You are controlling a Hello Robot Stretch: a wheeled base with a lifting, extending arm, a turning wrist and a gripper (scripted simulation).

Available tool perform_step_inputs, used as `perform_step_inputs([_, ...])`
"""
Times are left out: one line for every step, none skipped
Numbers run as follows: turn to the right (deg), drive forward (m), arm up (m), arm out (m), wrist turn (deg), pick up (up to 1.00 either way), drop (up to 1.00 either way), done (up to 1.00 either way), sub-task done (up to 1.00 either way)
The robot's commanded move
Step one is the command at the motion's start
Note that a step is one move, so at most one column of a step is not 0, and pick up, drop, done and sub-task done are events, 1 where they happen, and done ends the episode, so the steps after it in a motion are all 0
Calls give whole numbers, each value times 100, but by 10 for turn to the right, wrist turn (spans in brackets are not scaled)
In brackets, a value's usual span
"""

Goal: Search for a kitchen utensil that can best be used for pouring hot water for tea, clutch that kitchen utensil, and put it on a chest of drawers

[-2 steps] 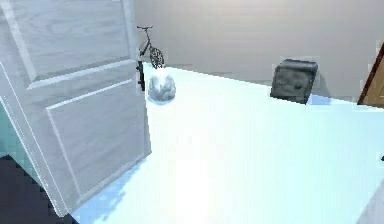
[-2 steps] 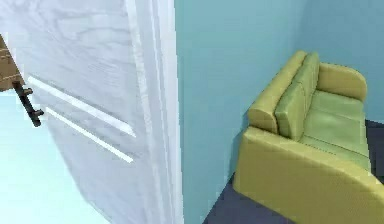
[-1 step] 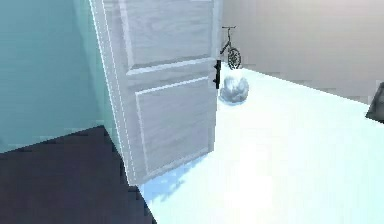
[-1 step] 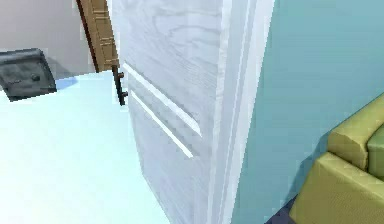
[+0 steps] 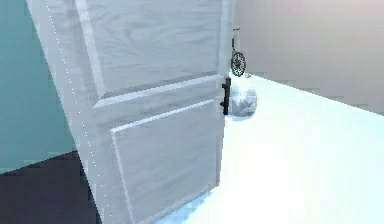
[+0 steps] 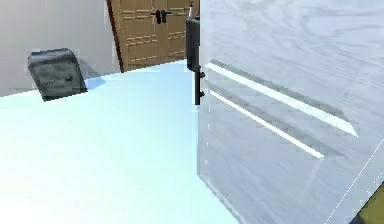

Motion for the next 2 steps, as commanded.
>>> perform_step_inputs([450, 0, 0, 0, 0, 0, 0, 0, 0])
perform_step_inputs([90, 0, 0, 0, 0, 0, 0, 0, 0])
